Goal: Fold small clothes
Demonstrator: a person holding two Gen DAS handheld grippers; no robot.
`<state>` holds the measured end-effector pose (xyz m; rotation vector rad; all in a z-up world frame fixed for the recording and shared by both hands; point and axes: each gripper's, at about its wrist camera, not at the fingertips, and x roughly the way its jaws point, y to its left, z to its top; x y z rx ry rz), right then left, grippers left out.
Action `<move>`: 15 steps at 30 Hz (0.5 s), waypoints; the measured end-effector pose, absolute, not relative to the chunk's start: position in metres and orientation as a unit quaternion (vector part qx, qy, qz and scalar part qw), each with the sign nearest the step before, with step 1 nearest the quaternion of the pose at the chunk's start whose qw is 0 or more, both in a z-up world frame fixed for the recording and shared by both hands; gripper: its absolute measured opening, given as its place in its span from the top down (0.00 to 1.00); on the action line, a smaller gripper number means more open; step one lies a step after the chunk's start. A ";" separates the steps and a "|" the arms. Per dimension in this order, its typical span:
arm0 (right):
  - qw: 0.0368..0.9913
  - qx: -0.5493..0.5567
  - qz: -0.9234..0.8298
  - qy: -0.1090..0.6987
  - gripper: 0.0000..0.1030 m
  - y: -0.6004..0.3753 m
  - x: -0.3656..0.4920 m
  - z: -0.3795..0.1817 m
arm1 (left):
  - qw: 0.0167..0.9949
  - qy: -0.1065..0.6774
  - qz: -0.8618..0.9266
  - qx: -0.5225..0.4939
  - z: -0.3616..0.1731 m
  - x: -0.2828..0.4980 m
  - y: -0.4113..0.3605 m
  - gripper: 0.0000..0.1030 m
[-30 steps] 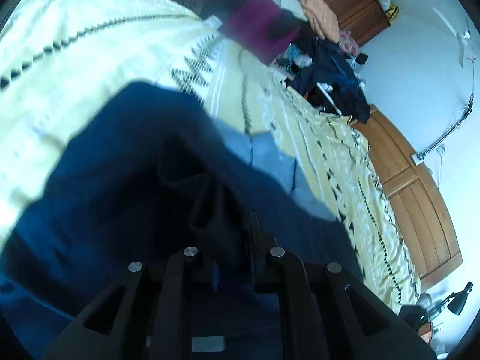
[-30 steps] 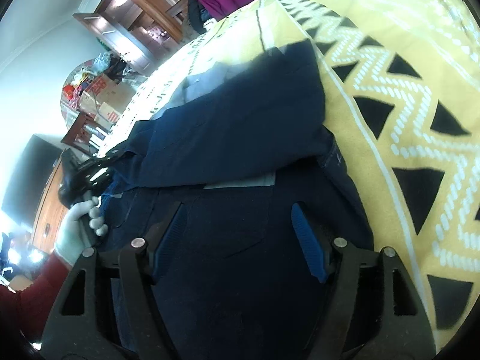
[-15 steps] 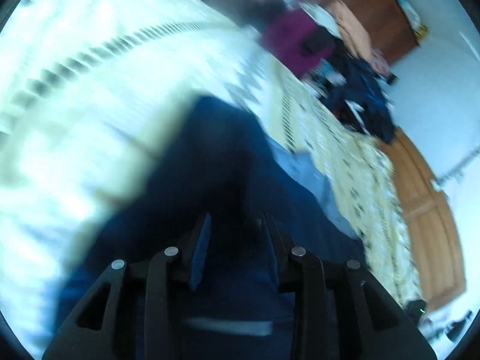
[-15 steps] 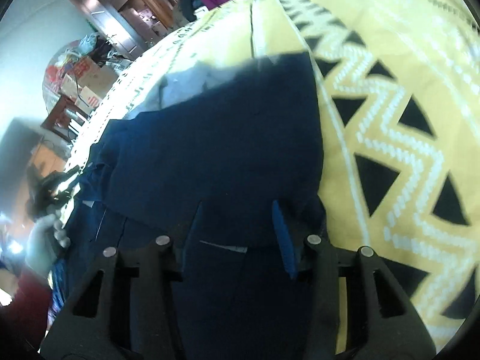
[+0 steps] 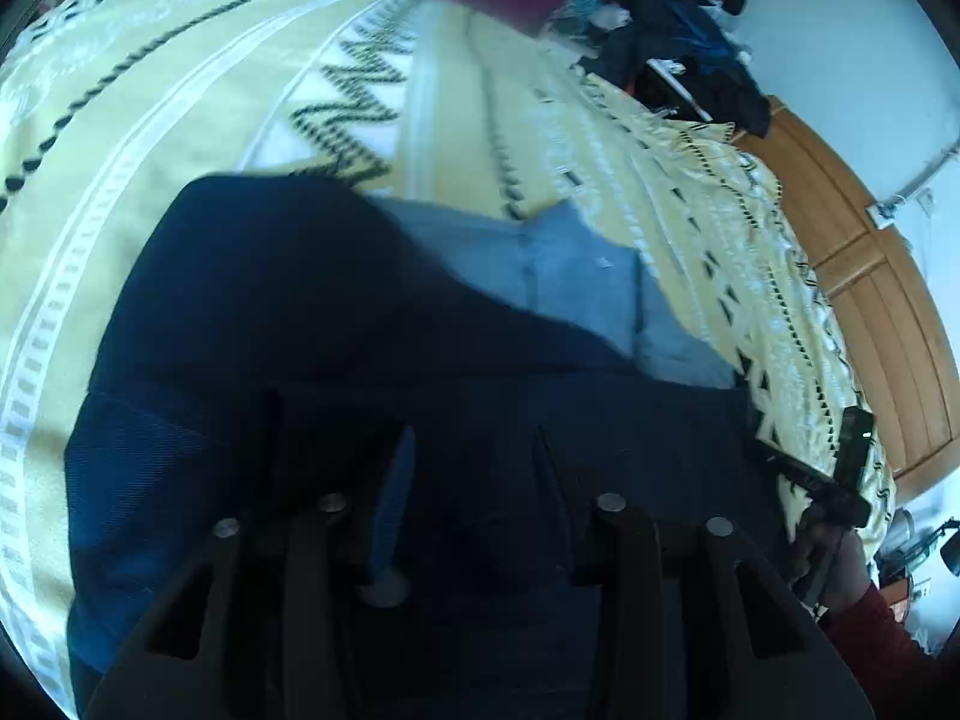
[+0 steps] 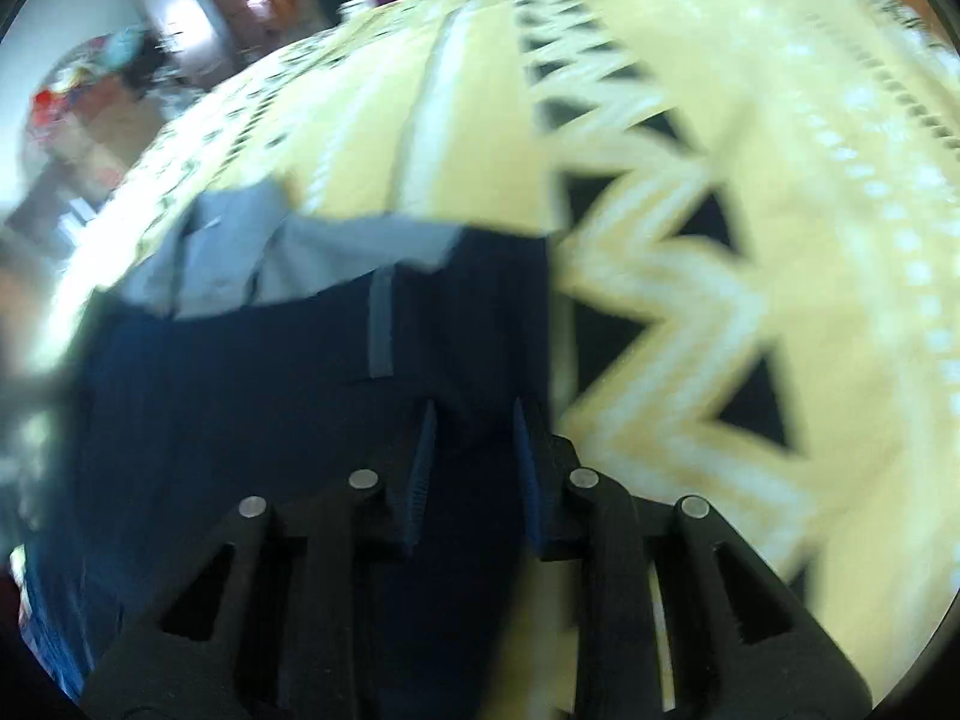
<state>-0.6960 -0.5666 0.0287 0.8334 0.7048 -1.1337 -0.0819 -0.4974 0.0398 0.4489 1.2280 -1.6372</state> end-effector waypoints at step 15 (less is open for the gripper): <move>0.711 0.349 -0.524 0.312 0.85 -0.623 -0.694 0.022 | 0.513 0.490 -0.682 0.176 0.037 -0.061 -0.466 0.56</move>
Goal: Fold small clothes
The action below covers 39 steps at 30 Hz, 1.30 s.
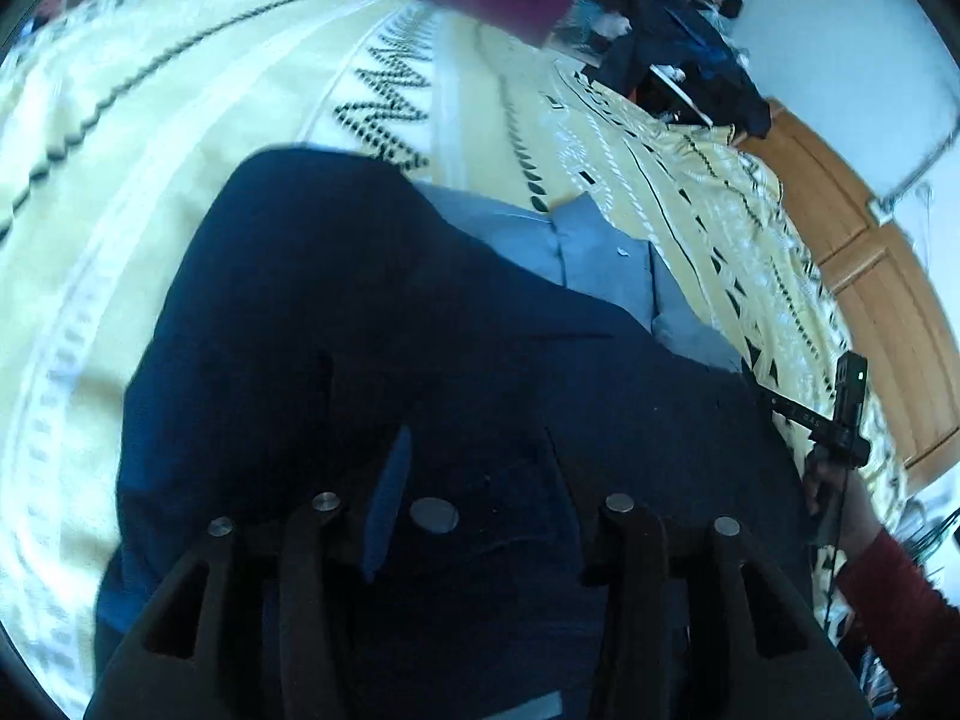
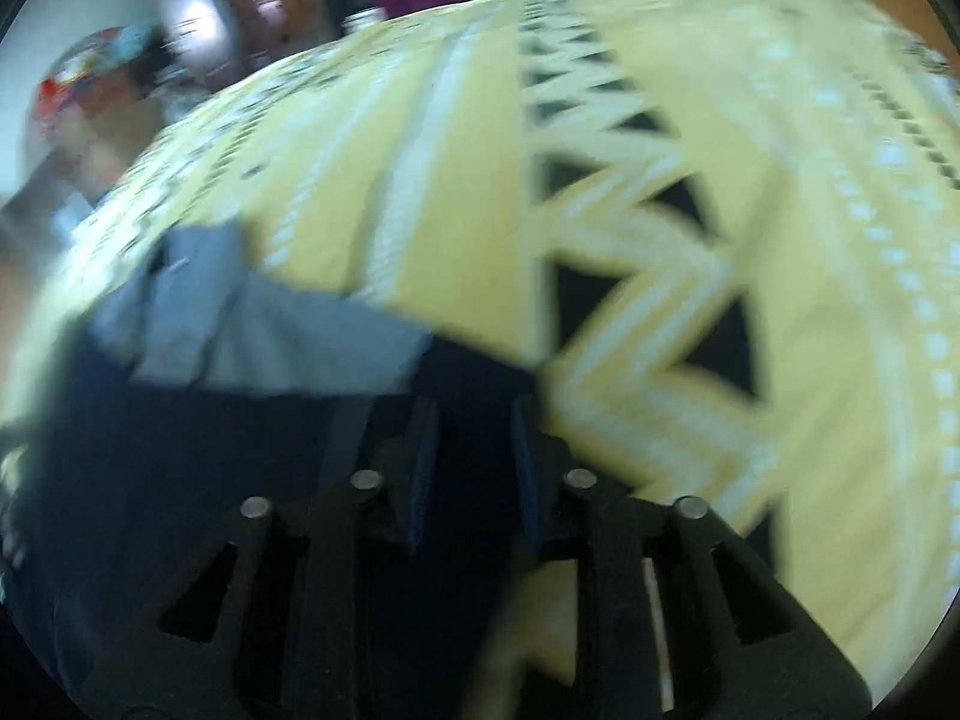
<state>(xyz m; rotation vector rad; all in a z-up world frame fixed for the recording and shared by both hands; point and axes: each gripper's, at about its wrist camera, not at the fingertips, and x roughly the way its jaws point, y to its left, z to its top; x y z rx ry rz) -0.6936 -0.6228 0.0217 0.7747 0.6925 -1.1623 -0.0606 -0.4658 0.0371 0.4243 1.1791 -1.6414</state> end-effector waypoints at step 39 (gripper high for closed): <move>0.728 0.452 -0.424 0.293 0.41 -0.246 -0.736 0.057 | 0.445 0.555 -0.691 0.125 0.084 0.065 -0.145 0.43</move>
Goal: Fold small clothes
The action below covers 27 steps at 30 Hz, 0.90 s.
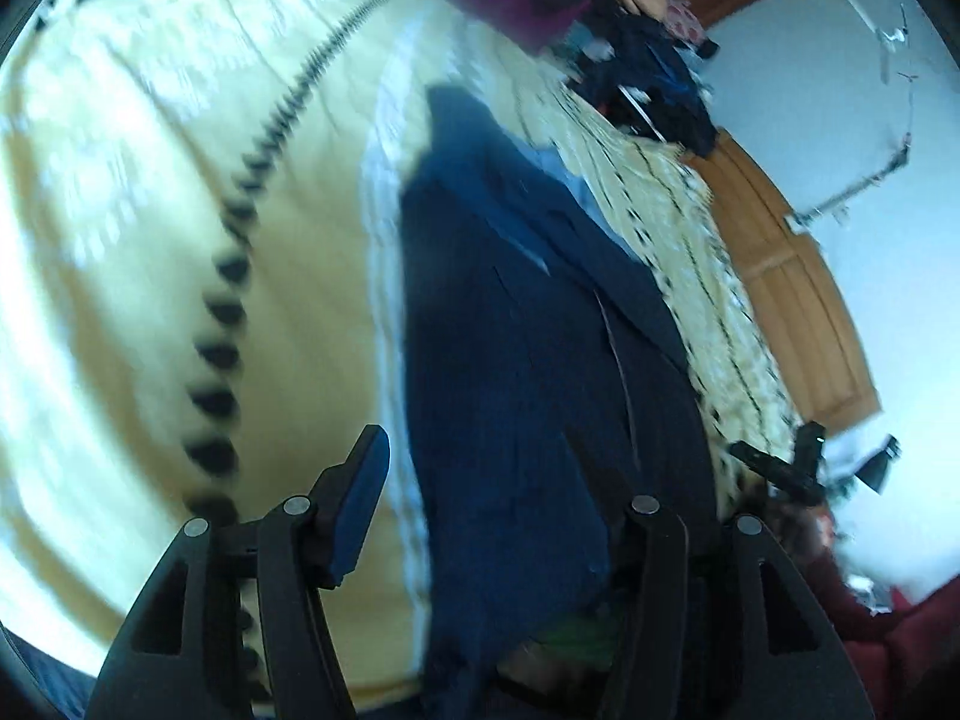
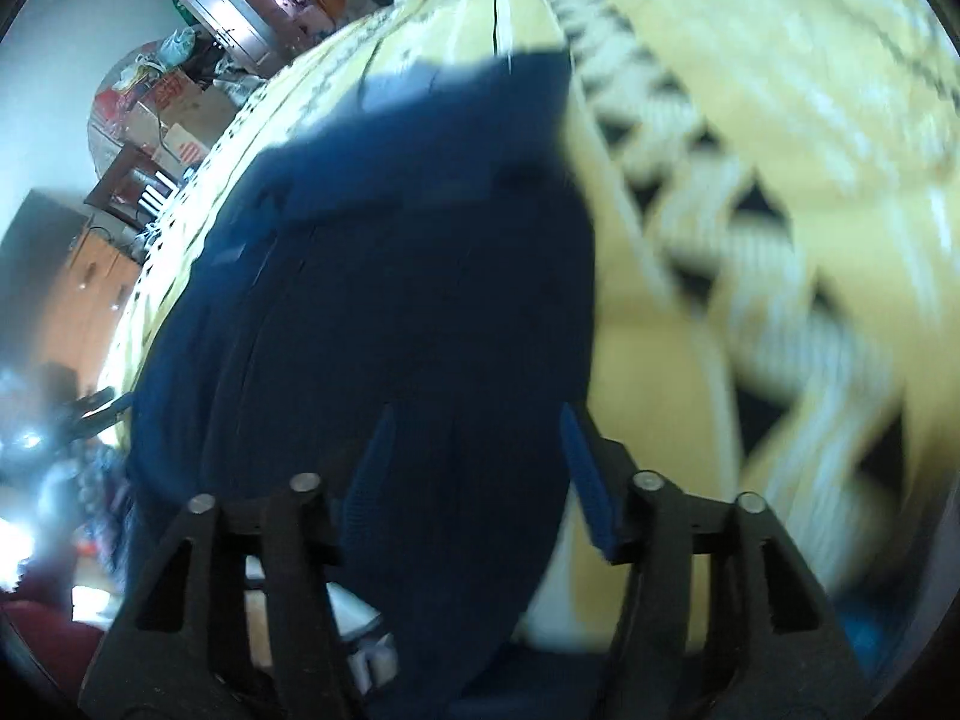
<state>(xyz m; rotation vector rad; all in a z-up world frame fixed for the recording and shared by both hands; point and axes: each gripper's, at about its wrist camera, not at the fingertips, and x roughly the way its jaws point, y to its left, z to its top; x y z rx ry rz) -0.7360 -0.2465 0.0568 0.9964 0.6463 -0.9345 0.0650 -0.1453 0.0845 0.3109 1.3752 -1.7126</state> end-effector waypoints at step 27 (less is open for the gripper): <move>0.678 0.509 -0.351 0.398 0.31 -0.190 -0.705 -0.003 | 0.364 0.576 -0.704 0.201 0.068 0.029 -0.099 0.43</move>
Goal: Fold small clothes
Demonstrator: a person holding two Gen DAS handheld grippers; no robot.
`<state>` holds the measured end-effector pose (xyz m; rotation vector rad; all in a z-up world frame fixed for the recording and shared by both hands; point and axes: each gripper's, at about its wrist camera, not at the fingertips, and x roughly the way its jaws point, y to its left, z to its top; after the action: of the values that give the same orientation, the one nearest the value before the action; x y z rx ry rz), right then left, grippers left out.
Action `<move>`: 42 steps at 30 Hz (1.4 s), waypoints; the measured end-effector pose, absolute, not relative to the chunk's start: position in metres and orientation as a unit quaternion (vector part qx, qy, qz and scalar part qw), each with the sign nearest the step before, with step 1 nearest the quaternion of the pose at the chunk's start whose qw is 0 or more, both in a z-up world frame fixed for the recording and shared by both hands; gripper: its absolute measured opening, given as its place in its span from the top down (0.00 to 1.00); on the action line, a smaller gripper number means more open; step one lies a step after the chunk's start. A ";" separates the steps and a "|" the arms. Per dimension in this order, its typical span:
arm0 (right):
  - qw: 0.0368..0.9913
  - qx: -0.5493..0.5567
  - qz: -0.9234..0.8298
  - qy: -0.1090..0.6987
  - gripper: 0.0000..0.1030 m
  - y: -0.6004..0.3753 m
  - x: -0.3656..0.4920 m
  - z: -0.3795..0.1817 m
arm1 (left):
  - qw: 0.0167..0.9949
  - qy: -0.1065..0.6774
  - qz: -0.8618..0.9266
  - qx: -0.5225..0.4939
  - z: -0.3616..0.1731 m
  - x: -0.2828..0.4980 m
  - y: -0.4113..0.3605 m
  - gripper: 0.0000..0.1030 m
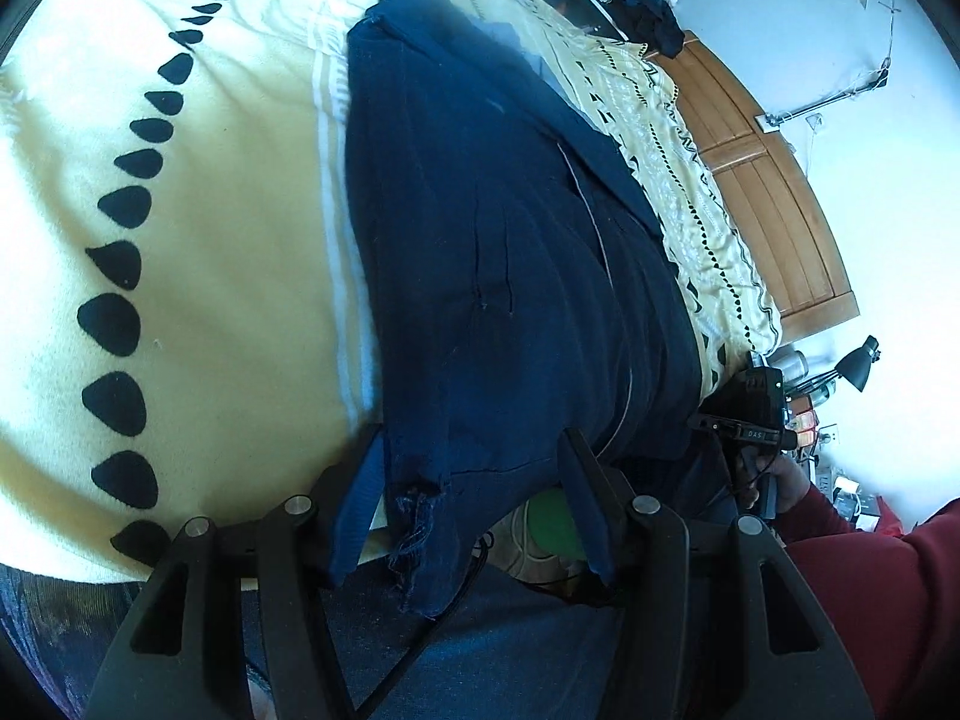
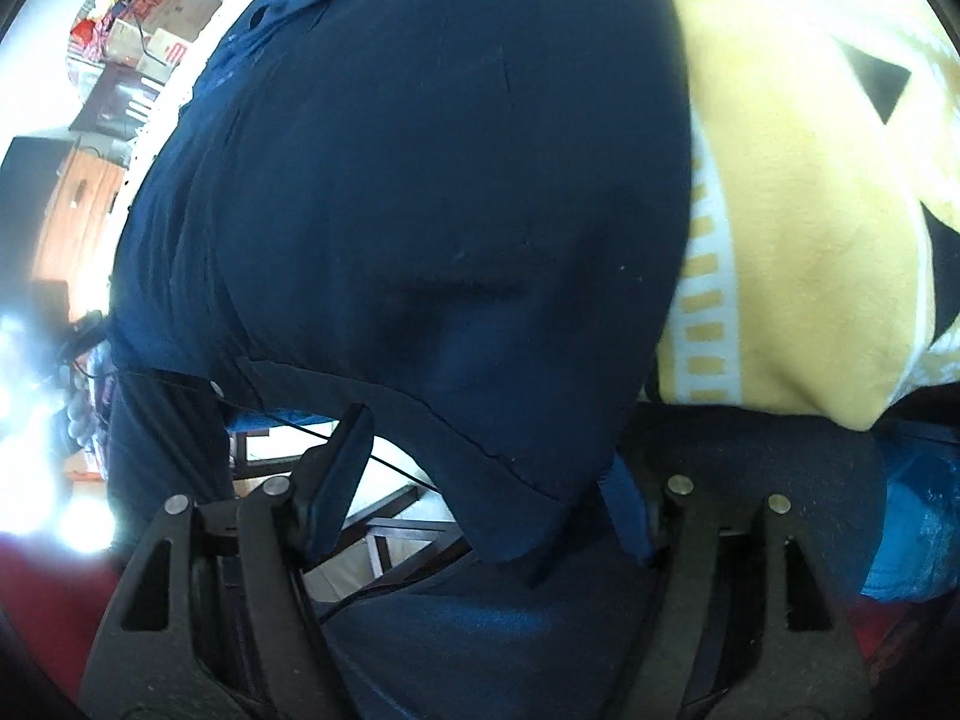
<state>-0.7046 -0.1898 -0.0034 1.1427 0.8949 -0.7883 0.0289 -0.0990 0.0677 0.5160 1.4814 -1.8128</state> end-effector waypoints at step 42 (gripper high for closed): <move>0.662 0.593 -0.429 0.165 0.92 -0.560 -0.735 0.036 | 0.456 0.482 -0.733 0.147 0.140 0.049 -0.278 0.67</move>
<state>-0.7349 -0.5604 0.0363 1.3402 0.3728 -0.9701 0.0485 -0.2778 0.1395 0.3633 1.1880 -1.8081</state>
